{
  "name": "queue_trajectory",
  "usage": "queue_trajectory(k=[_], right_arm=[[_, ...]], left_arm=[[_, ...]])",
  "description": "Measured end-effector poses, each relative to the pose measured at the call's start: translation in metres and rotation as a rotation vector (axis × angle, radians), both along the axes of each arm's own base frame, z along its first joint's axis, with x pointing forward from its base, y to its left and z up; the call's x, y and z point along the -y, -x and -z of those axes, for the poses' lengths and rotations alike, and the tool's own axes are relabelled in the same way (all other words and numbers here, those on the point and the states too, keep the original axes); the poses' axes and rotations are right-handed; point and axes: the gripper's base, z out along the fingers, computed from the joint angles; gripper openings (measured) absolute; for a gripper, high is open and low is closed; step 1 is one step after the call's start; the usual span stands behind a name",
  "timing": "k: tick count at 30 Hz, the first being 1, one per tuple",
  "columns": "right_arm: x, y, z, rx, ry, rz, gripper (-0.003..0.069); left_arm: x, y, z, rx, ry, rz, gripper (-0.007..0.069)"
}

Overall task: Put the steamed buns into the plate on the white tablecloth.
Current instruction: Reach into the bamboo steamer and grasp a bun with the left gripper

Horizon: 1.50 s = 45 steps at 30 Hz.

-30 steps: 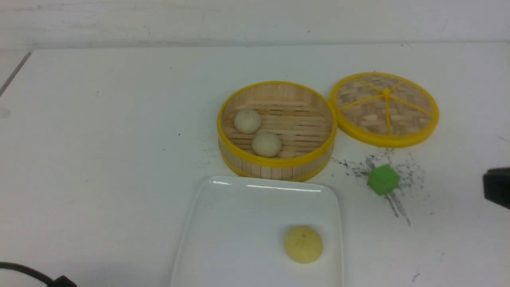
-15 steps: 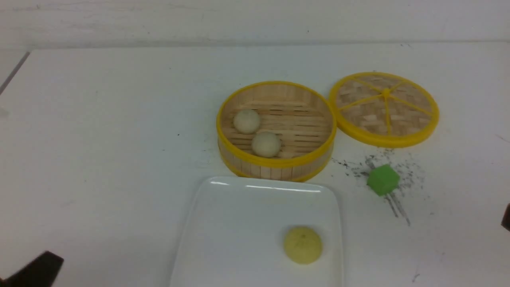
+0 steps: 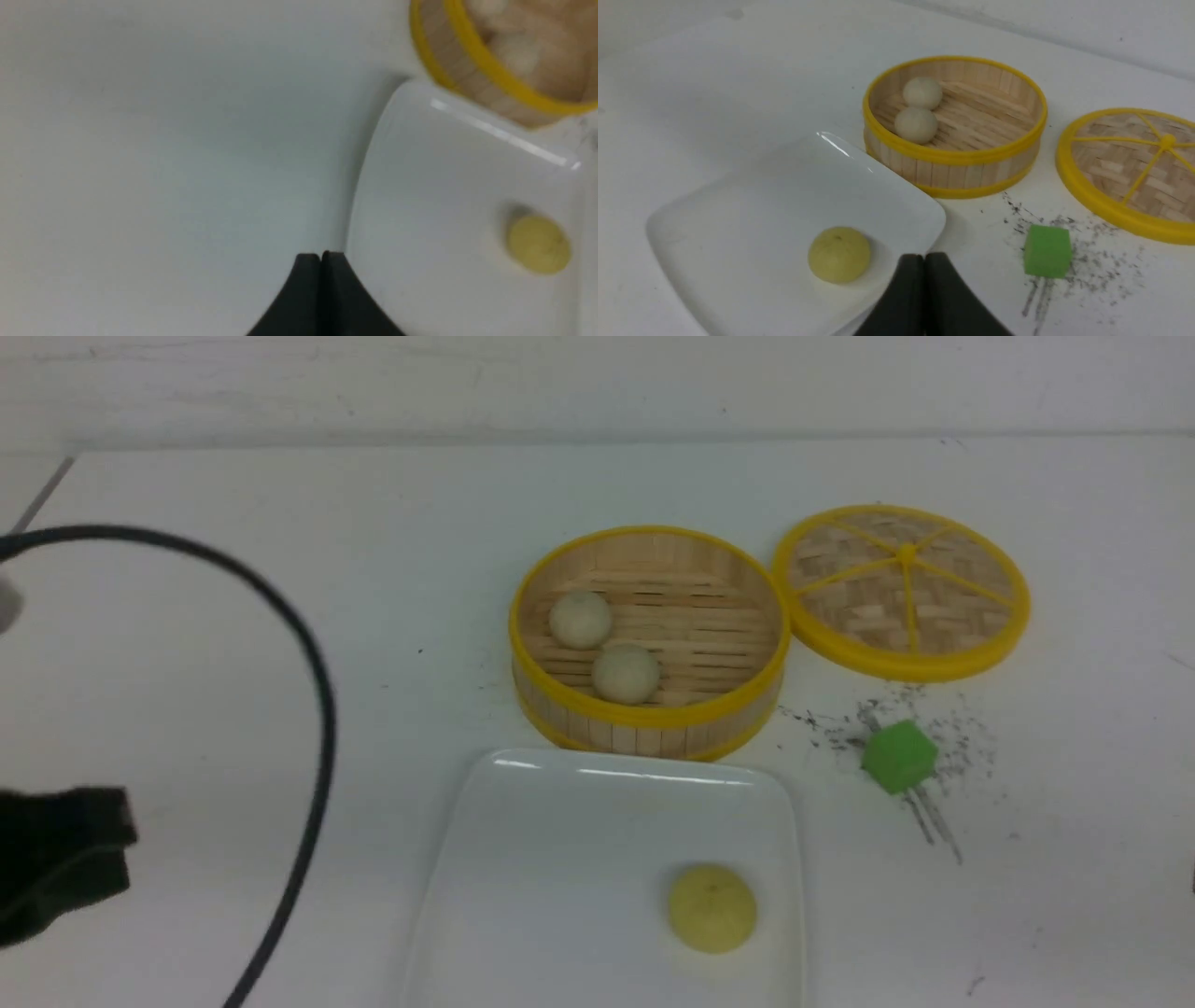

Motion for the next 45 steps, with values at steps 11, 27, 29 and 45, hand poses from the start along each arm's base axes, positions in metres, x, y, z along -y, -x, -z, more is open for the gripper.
queue_trajectory(k=[11,27,29,45], right_arm=[[0.006,-0.001,0.007,-0.021,0.111,0.028,0.0013],[0.006,-0.001,0.011,-0.034,0.128,0.031,0.0029],[0.006,-0.001,0.011,-0.034,0.129,0.031,0.0032],[0.006,-0.001,0.011,-0.034,0.129,0.031,0.0050]], left_arm=[[0.096,-0.151,0.019,-0.257,0.082,0.447,0.0015],[0.223,-0.236,0.043,-0.208,-0.271,0.416,0.0370],[0.227,-0.242,0.047,-0.192,-0.262,0.414,0.0396],[0.247,-0.271,0.108,-0.157,-0.248,0.419,0.0244]])
